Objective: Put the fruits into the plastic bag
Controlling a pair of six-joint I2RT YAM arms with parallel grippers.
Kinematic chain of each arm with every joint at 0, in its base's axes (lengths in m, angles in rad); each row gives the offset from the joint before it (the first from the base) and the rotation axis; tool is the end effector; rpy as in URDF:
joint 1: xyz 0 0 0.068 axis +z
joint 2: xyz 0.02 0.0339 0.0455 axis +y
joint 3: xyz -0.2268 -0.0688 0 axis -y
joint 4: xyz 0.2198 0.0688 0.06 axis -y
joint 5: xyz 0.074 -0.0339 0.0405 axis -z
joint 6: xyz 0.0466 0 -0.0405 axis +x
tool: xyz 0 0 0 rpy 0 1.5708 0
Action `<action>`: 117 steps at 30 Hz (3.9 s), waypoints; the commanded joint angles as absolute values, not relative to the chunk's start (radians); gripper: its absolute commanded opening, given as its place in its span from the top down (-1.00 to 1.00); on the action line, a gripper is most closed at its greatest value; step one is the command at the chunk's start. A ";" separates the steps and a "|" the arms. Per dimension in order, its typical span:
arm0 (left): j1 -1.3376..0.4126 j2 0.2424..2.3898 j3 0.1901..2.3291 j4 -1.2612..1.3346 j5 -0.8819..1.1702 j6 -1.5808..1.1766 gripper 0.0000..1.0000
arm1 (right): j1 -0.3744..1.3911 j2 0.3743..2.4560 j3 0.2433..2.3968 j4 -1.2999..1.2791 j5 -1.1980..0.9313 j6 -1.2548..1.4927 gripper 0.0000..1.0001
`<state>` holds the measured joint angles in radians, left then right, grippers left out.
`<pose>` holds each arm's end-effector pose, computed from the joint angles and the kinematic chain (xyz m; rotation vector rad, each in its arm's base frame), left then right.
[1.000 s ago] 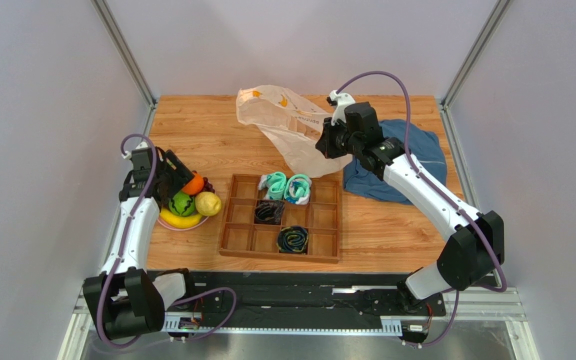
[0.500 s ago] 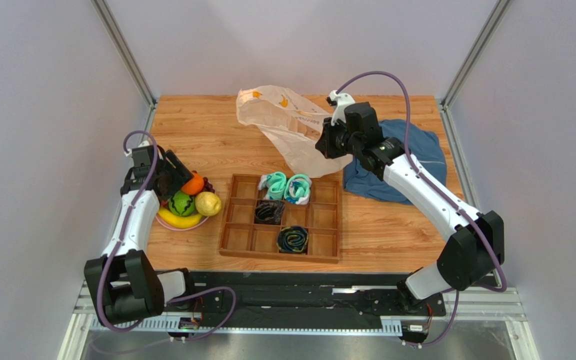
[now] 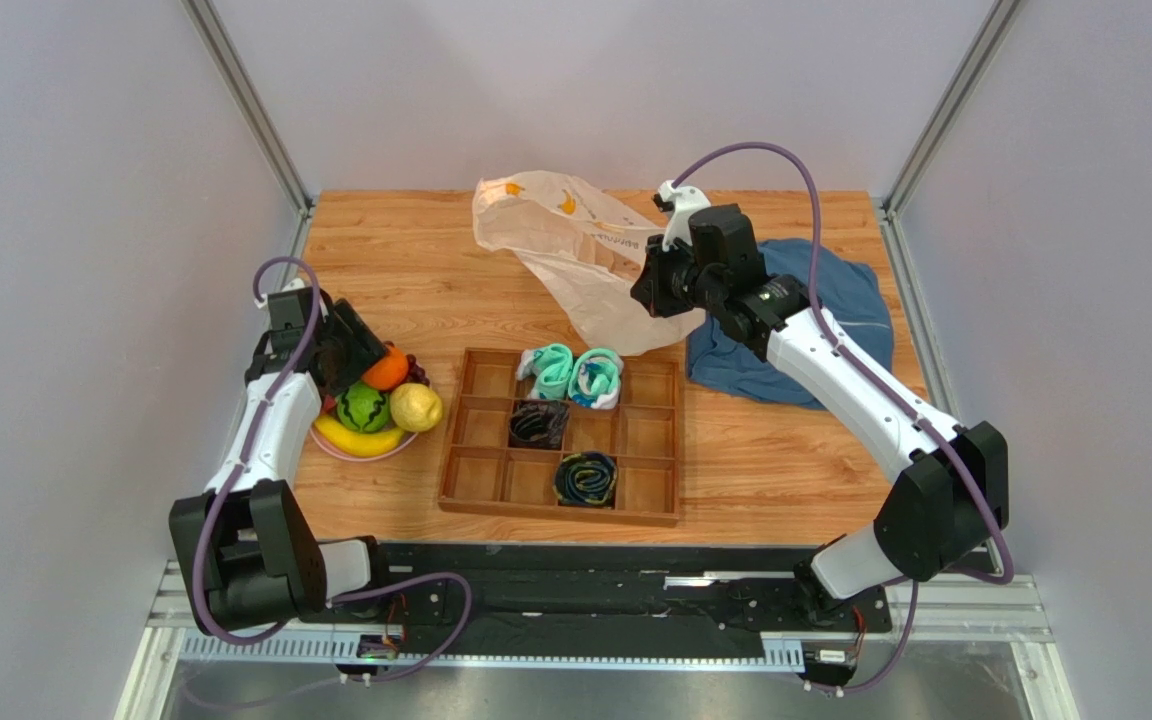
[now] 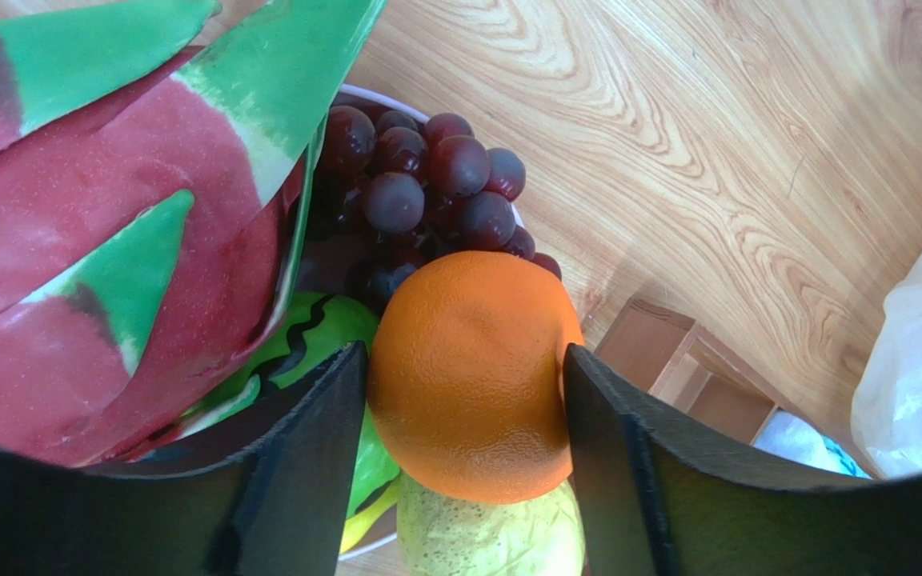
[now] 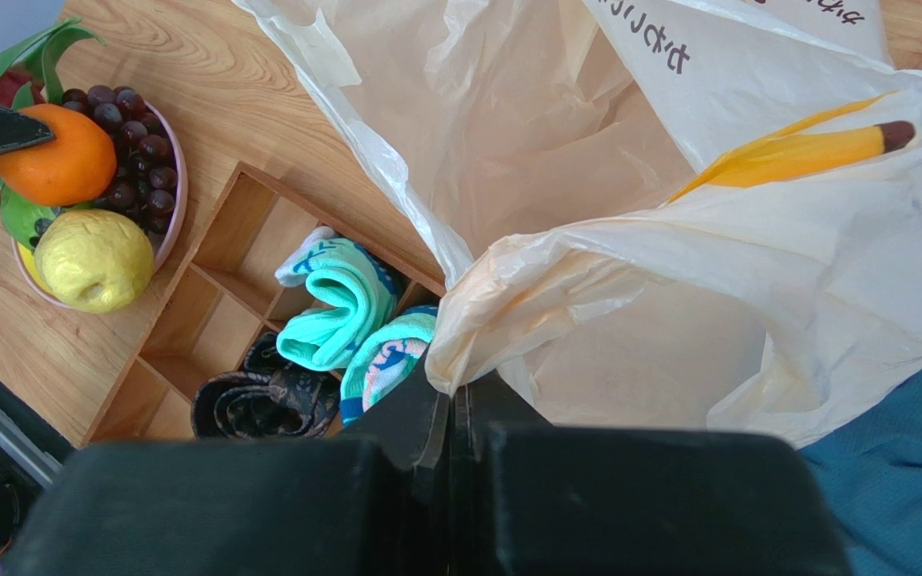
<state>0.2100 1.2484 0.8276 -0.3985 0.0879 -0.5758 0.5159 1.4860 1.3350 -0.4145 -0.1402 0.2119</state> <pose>0.2507 0.0493 0.2056 -0.8818 2.2365 -0.2764 0.2826 0.1677 0.3014 -0.4140 2.1459 0.5706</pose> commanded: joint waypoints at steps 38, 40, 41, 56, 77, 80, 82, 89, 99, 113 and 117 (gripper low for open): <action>-0.270 1.126 1.208 -0.146 0.158 -0.442 0.28 | 0.525 1.483 1.376 -0.393 -0.152 0.190 0.99; -0.342 1.222 1.262 -0.138 0.141 -0.442 0.29 | 0.529 1.479 1.374 -0.397 -0.155 0.192 1.00; -0.362 1.251 1.313 -0.123 0.130 -0.439 0.29 | 0.529 1.473 1.373 -0.399 -0.153 0.190 1.00; -0.557 1.672 1.566 -0.089 0.133 -0.488 0.29 | 0.546 1.436 1.356 -0.402 -0.141 0.189 0.99; -0.595 1.855 1.643 -0.152 0.204 -0.534 -0.18 | 0.546 1.433 1.368 -0.413 -0.138 0.190 0.99; -0.595 1.852 1.651 -0.155 0.201 -0.528 -0.46 | 0.545 1.431 1.365 -0.413 -0.133 0.192 0.99; -0.595 1.850 1.661 -0.164 0.195 -0.522 -0.56 | 0.546 1.431 1.368 -0.413 -0.133 0.192 0.99; -0.595 1.845 1.664 -0.166 0.199 -0.520 -0.66 | 0.545 1.428 1.371 -0.422 -0.124 0.190 0.99; -0.595 1.747 1.626 -0.106 0.184 -0.494 -0.67 | 0.546 1.408 1.350 -0.420 -0.109 0.192 0.99; -0.505 1.379 1.396 -0.166 -0.030 -0.431 -0.72 | 0.546 1.391 1.335 -0.411 -0.107 0.201 0.99; -0.412 1.252 1.257 -0.241 -0.083 -0.449 -0.73 | 0.545 1.387 1.330 -0.408 -0.104 0.201 0.99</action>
